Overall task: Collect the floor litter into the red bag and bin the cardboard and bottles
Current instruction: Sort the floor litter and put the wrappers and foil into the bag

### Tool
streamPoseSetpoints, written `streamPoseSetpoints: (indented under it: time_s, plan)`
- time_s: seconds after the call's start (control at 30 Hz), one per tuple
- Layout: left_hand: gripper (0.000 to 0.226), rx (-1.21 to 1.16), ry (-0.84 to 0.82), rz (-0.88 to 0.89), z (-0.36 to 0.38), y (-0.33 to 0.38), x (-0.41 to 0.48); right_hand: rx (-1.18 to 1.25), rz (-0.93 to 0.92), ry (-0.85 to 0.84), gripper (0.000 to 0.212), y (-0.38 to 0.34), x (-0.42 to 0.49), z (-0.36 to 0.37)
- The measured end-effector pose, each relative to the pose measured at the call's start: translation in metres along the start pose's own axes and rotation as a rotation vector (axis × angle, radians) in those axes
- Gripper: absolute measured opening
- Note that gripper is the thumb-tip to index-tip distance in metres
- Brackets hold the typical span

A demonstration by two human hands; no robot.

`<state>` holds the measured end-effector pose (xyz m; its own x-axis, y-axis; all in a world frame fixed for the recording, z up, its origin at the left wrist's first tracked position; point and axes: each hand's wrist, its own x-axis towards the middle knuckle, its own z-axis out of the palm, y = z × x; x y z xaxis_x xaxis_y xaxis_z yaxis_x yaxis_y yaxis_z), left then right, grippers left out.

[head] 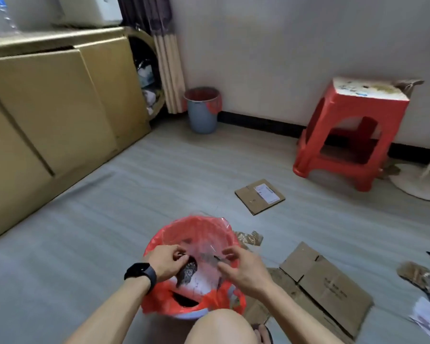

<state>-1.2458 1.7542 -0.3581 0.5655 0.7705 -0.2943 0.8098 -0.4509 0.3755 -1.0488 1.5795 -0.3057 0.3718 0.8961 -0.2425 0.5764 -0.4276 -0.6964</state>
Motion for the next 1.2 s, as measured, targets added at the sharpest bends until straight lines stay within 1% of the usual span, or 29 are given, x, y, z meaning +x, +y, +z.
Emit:
streamPoseSetpoints:
  time_s: [0.07,0.1,0.17,0.2,0.23,0.27,0.3,0.33,0.37,0.4,0.43,0.47,0.53,0.6,0.7,0.73,0.77,0.8,0.83,0.87,0.9,0.93,0.97,1.03,1.07,1.1,1.13,1.17,1.2]
  plan:
    - [0.045,0.040,0.055,0.054,0.004,-0.004,0.002,-0.118,-0.006,0.013,0.045,0.005,0.012,0.016]
    - [0.046,0.065,0.160,0.083,0.003,-0.003,-0.001,-0.129,-0.003,0.065,0.044,0.007,0.014,0.021]
    - [0.037,0.119,0.496,0.169,-0.003,-0.002,-0.001,-0.081,0.010,0.199,0.045,0.011,0.018,0.030]
    - [0.035,0.150,0.641,0.191,-0.007,-0.001,0.000,-0.035,0.022,0.272,0.050,0.012,0.020,0.033]
    - [0.047,0.158,0.707,0.163,-0.011,0.000,0.003,0.002,0.036,0.335,0.059,0.015,0.023,0.034]
    - [0.065,0.144,0.706,0.119,-0.015,-0.002,0.007,0.032,0.053,0.366,0.070,0.018,0.028,0.034]
    - [0.079,0.058,0.641,0.053,-0.020,-0.003,0.012,0.067,0.069,0.362,0.083,0.018,0.032,0.032]
    - [0.086,-0.070,0.555,-0.003,-0.023,-0.003,0.018,0.111,0.086,0.339,0.092,0.018,0.038,0.029]
    - [0.083,-0.202,0.452,-0.046,-0.027,-0.002,0.021,0.146,0.099,0.311,0.097,0.017,0.044,0.026]
    - [0.069,-0.269,0.393,-0.057,-0.027,-0.003,0.024,0.167,0.110,0.289,0.094,0.016,0.050,0.023]
    - [0.052,-0.268,0.376,-0.036,-0.028,0.000,0.024,0.167,0.115,0.272,0.084,0.014,0.055,0.019]
    - [0.036,-0.250,0.385,0.004,-0.026,0.002,0.022,0.153,0.112,0.258,0.068,0.013,0.059,0.018]
    - [0.020,-0.263,0.397,0.106,-0.020,0.007,0.015,0.116,0.050,0.278,0.036,0.010,0.059,0.019]
    - [0.018,-0.193,0.482,0.250,-0.012,0.010,0.009,0.081,-0.053,0.328,0.023,0.009,0.052,0.027]
    - [0.015,0.000,0.599,0.534,-0.009,0.008,0.007,-0.045,-0.212,0.383,0.014,0.010,0.034,0.039]
    - [0.014,0.111,0.549,0.630,-0.005,0.003,0.007,-0.170,-0.269,0.372,0.012,0.014,0.027,0.042]
    - [0.015,0.242,0.424,0.674,-0.003,-0.003,0.007,-0.323,-0.321,0.326,0.010,0.019,0.021,0.047]
    - [0.018,0.368,0.261,0.641,0.002,-0.009,0.005,-0.483,-0.347,0.267,0.009,0.025,0.015,0.052]
    - [0.022,0.436,0.063,0.519,0.004,-0.012,0.002,-0.611,-0.353,0.207,0.010,0.031,0.012,0.058]
    - [0.022,0.412,-0.102,0.363,0.007,-0.015,-0.001,-0.704,-0.346,0.140,0.010,0.034,0.009,0.062]
    - [0.017,0.296,-0.184,0.219,0.006,-0.011,-0.006,-0.746,-0.331,0.060,0.012,0.033,0.008,0.064]
    - [0.014,0.107,-0.196,0.108,0.006,-0.009,-0.009,-0.776,-0.326,-0.011,0.017,0.032,0.009,0.065]
    - [0.018,-0.097,-0.188,0.019,0.005,-0.004,-0.010,-0.802,-0.335,-0.084,0.023,0.028,0.012,0.065]
    - [0.033,-0.429,-0.167,-0.079,0.007,0.006,-0.009,-0.822,-0.316,-0.229,0.033,0.020,0.018,0.064]
    - [0.041,-0.524,-0.163,-0.099,0.009,0.010,-0.009,-0.845,-0.317,-0.266,0.035,0.016,0.021,0.065]
    - [0.050,-0.566,-0.168,-0.095,0.011,0.016,-0.009,-0.858,-0.321,-0.283,0.036,0.012,0.025,0.067]
    - [0.057,-0.526,-0.175,-0.067,0.016,0.022,-0.009,-0.860,-0.316,-0.307,0.036,0.010,0.029,0.068]
    - [0.059,-0.425,-0.187,-0.024,0.023,0.026,-0.005,-0.852,-0.312,-0.336,0.036,0.010,0.032,0.070]
    - [0.058,-0.246,-0.203,0.018,0.034,0.029,-0.002,-0.836,-0.311,-0.351,0.035,0.009,0.034,0.069]
